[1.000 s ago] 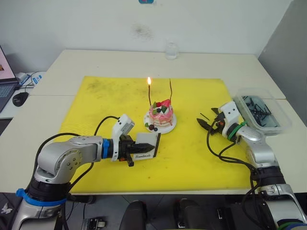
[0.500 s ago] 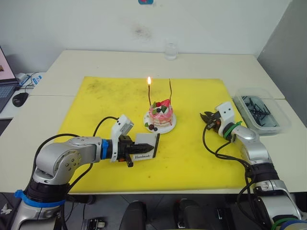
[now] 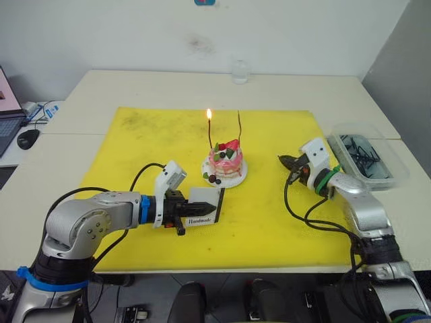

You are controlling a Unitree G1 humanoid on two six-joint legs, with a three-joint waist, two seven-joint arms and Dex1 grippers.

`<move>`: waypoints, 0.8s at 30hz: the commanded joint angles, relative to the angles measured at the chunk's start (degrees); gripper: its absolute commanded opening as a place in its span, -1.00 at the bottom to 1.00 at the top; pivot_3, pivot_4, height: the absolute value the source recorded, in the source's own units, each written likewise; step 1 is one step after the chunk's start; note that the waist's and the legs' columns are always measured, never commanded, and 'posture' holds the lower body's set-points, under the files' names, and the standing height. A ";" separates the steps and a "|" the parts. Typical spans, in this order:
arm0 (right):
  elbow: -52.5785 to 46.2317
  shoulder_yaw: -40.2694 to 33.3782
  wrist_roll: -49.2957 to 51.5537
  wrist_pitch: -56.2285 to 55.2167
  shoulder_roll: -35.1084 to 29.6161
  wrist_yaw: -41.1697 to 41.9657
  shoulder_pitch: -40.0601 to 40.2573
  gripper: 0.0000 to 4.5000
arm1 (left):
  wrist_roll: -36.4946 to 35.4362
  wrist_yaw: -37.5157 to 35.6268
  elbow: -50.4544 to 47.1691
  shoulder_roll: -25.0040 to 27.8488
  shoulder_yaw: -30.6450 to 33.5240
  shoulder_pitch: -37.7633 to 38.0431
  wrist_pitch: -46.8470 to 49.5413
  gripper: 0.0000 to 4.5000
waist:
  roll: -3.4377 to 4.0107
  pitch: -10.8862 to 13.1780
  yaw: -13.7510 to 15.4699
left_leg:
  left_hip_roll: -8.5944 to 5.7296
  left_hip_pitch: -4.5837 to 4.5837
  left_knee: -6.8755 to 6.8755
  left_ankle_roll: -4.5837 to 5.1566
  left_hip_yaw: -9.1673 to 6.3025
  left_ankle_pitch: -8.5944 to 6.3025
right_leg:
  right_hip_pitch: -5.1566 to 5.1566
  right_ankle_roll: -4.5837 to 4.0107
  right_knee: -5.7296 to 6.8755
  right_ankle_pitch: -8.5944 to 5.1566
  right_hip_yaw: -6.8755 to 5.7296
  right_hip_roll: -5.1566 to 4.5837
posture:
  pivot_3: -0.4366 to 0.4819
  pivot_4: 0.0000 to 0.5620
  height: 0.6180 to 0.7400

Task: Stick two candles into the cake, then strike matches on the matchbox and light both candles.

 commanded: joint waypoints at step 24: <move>-30.11 2.78 4.53 11.73 5.84 -14.30 25.40 -0.98 | -8.90 8.73 -3.51 -8.55 -0.68 3.38 5.77 -1.00 | -0.05 -0.04 0.02 | -0.03 0.03 0.02 0.00 0.00 0.00 | 0.01 0.01 -0.02 0.00 0.00 -0.05 | -0.05 -0.47 1.00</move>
